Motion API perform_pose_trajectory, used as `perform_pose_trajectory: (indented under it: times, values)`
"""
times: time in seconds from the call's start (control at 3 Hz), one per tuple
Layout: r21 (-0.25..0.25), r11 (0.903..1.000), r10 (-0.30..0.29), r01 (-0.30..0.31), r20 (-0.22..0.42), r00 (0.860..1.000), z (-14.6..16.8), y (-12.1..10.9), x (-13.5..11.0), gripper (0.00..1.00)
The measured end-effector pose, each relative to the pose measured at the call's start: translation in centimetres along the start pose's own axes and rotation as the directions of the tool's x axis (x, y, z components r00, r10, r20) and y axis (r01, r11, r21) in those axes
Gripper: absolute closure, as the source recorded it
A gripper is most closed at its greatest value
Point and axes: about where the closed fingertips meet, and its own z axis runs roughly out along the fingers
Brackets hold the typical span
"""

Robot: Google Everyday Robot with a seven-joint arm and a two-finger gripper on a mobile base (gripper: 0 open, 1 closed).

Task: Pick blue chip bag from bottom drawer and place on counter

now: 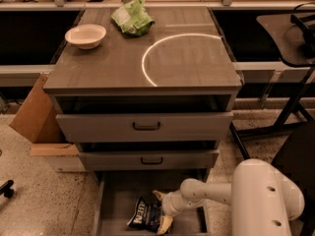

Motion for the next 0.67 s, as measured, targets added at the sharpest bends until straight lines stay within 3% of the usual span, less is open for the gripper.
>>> perform_pose_trajectory:
  times: [0.33, 0.67]
  values:
    - [0.023, 0.9996, 0.016, -0.016, 0.007, 1.0, 1.82, -1.19, 2.06, 0.0]
    - [0.027, 0.9995, 0.017, -0.017, 0.007, 1.0, 1.54, -1.38, 1.87, 0.0]
